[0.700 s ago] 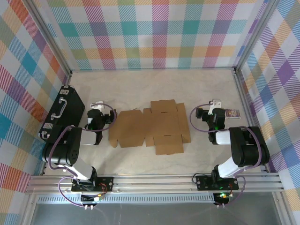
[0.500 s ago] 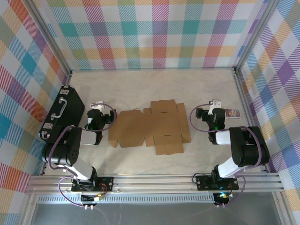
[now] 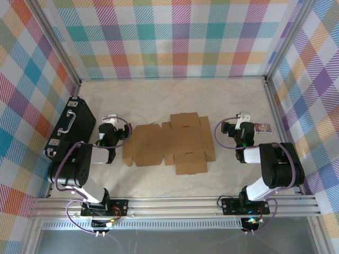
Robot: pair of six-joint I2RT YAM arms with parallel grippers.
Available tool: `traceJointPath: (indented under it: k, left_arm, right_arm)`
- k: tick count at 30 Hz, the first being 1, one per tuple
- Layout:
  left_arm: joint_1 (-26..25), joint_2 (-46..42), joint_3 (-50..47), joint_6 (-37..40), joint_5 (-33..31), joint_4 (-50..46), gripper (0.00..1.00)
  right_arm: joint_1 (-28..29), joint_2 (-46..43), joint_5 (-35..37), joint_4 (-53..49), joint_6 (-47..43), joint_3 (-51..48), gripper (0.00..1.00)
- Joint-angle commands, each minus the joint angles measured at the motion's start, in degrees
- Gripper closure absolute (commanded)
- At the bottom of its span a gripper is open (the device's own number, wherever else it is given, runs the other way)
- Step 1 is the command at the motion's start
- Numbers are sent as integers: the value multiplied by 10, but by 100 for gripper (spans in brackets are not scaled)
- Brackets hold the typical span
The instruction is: Fold the paper box
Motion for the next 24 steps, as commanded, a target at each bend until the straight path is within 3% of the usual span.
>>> traceJointPath:
  k: [1,14,19,21,24]
  left_arm:
    - [4,-2,6,-5,11,4,0]
    - [4,-2,3,-2,6,9,0]
    - [-21,-21,-8,2,-68,18,0]
    - [-29,-59,-4,-2,-105,-20,0]
    - [-40,-148,52,-52,-145,-219,0]
  right_arm:
    - [-1,-3,-12,0,5,9,1]
    - [-1,-3,-11,2,3,8,1]
    - [-1,-5,-9,6,2,5,1]
    - [0,-11,-1,10,4,2,1]
    - [2,-25,-10,23,-3,-12,1]
